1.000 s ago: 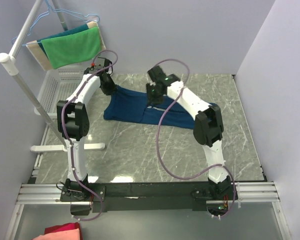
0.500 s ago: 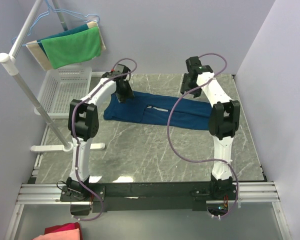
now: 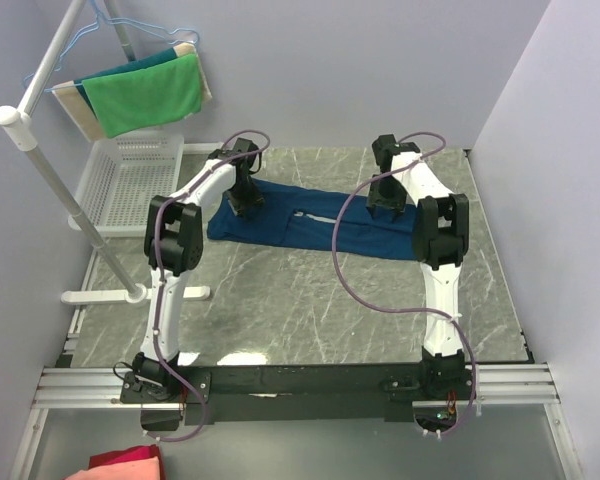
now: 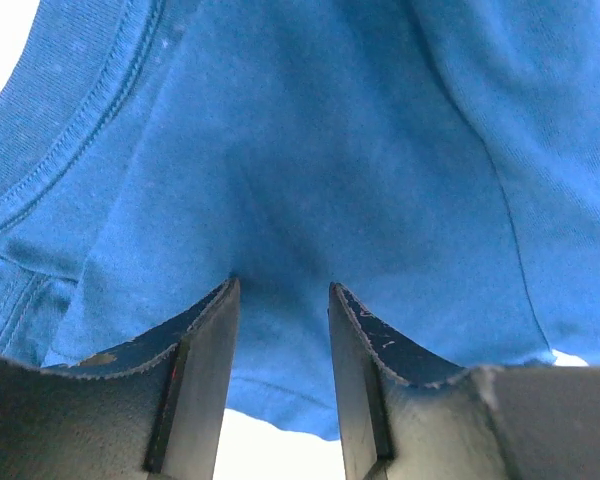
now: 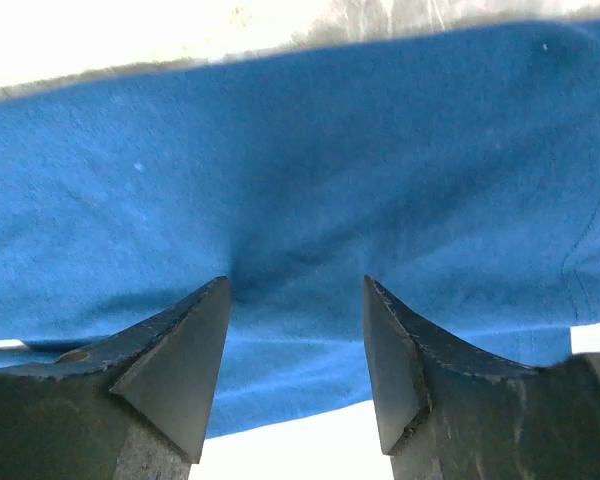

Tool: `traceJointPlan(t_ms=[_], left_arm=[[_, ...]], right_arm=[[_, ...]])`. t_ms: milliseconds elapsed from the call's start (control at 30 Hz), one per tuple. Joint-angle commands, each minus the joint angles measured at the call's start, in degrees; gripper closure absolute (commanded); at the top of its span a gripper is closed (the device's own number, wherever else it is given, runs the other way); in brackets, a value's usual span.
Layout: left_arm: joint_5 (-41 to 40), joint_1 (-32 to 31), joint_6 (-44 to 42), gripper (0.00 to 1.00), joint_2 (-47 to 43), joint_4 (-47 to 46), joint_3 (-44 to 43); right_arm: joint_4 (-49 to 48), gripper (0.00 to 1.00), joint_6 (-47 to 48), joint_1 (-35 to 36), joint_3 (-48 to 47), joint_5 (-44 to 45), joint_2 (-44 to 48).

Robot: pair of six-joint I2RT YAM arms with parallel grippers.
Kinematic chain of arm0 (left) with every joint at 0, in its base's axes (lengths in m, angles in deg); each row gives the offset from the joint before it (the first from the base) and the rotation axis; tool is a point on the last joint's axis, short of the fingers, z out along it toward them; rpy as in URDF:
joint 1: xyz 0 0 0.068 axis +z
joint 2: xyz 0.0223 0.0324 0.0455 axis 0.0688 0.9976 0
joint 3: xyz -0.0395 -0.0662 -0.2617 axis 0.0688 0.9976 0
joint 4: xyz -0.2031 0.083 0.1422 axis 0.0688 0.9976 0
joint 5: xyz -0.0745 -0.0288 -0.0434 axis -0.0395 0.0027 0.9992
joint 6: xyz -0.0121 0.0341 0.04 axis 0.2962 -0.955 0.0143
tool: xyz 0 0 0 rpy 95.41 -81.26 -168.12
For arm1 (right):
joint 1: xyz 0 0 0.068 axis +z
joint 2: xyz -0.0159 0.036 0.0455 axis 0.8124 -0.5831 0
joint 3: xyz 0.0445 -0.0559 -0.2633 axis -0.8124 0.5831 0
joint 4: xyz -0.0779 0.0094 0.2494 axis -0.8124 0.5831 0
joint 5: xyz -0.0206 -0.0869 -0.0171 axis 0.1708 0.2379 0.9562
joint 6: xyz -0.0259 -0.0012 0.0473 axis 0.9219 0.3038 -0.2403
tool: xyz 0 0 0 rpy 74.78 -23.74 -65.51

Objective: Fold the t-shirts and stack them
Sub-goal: Fold the tshirt

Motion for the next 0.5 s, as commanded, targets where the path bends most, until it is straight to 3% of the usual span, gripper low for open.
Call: traceJointPlan(t_ms=[0, 467], left_arm=[[-2.8, 0.0, 2.6, 0.54, 2.4, 3.5, -5.3], [-1.2, 2.7, 4.6, 0.55, 7.3, 0.7, -11.9]], right_arm=[[2.3, 0.38, -1.0, -0.2, -0.2, 0.1, 1.1], [2.1, 0.42, -3.3, -0.2, 7.1, -4.1, 3.1]])
